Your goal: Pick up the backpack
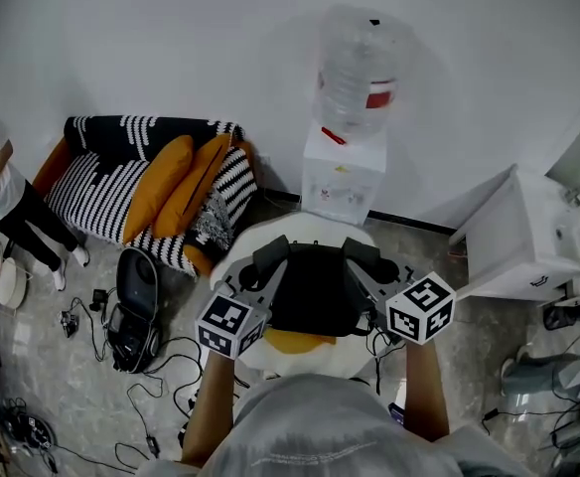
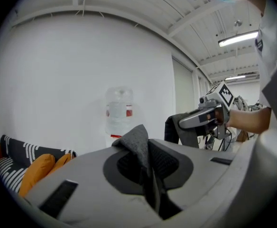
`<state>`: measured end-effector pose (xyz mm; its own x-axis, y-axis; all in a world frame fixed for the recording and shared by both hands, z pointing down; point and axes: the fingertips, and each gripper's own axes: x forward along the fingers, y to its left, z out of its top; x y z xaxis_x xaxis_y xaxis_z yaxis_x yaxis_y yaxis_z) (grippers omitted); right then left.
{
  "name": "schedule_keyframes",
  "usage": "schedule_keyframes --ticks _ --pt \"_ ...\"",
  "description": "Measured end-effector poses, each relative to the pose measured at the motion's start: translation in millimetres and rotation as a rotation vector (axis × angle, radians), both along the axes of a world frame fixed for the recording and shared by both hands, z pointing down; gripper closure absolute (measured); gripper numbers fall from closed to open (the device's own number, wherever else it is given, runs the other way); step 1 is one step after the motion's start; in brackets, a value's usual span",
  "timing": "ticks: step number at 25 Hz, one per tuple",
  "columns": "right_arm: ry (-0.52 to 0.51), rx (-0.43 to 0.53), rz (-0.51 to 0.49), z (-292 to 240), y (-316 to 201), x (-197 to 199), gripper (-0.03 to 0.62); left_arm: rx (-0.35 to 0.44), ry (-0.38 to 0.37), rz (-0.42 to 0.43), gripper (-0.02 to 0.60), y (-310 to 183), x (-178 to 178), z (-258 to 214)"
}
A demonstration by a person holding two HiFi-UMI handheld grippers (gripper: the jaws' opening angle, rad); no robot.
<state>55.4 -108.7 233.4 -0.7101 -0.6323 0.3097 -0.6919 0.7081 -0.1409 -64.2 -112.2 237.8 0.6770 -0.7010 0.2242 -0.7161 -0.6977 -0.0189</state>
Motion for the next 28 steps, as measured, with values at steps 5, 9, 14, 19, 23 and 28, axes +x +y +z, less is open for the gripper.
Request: schedule_keyframes --ticks 5,9,14,19,23,28 --pt "-0.041 0.047 -0.008 -28 1 -2 0.559 0.064 0.017 -0.011 0.537 -1 1 -29" --pt "-0.051 0.096 -0.005 -49 2 -5 0.559 0.112 0.019 -0.023 0.538 0 -2 -51" --pt "-0.070 0.109 -0.011 -71 4 -8 0.560 0.164 0.019 -0.026 0.538 1 -3 -75" --pt "-0.090 0.126 -0.019 -94 8 -14 0.560 0.207 0.034 -0.029 0.538 4 -6 -99" --pt "-0.094 0.134 -0.027 -108 12 -19 0.560 0.220 0.035 -0.032 0.538 6 -9 -113" --pt "-0.061 0.154 -0.049 -117 16 -24 0.560 0.236 0.044 -0.041 0.538 9 -11 -122"
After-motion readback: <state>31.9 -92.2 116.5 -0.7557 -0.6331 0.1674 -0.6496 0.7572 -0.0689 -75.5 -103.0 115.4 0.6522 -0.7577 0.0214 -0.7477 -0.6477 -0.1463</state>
